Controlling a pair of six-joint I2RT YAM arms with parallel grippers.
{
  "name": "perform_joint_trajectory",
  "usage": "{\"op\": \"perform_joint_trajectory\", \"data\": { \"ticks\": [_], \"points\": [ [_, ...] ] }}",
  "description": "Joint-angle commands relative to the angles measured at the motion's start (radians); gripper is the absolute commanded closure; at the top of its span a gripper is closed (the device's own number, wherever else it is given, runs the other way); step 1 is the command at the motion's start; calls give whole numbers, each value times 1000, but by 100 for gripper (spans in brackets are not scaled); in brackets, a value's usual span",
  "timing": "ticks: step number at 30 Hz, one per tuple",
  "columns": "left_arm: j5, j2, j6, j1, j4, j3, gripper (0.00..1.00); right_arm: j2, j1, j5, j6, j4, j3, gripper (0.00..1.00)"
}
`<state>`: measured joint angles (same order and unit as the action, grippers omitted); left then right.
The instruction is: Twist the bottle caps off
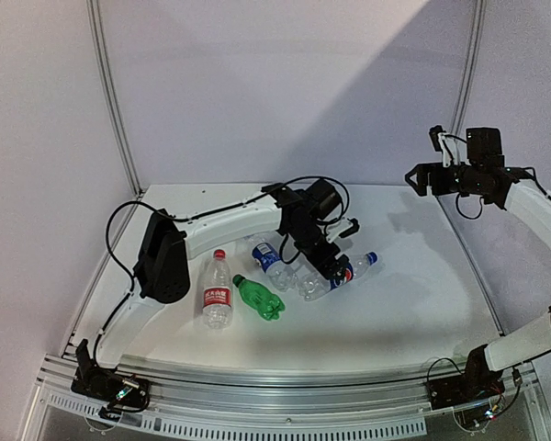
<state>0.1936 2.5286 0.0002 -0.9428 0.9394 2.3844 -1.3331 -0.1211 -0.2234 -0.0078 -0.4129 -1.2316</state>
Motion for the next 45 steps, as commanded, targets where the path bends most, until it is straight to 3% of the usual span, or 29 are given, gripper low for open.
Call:
{"op": "perform_joint_trajectory", "data": {
  "ticks": [1,12,18,23,26,29,35,37,42,45],
  "points": [
    [24,30,22,-9,95,-22,5,-3,5,-33,-26,-25,-15,1],
    [-71,87,24,-24,112,24,9,-20,5,-56,-33,-29,-15,1],
    [-45,136,28,-28,132,77,24,-30,5,-97,-37,-43,-17,2],
    [-62,89,33,-45,95,36,35,-27,7,-124,-41,-54,-22,3],
    [-82,-32,44,-62,-31,-97,43,-16,9,-190,-58,-64,-23,4],
    [-80,-194,46,-74,-245,-323,48,11,14,-249,-71,-64,-17,4],
    [-142,-529,52,-95,-782,-886,49,76,17,-361,-76,-115,-33,3],
    [-169,-609,59,-98,-893,-1008,49,72,17,-417,-65,-147,-54,4],
    [-334,-745,137,-121,-1181,-1306,47,-38,15,-646,-36,-392,-182,10],
    [-386,-791,172,-127,-1352,-1462,47,-149,-34,-663,-134,-568,-221,15]
  ]
}}
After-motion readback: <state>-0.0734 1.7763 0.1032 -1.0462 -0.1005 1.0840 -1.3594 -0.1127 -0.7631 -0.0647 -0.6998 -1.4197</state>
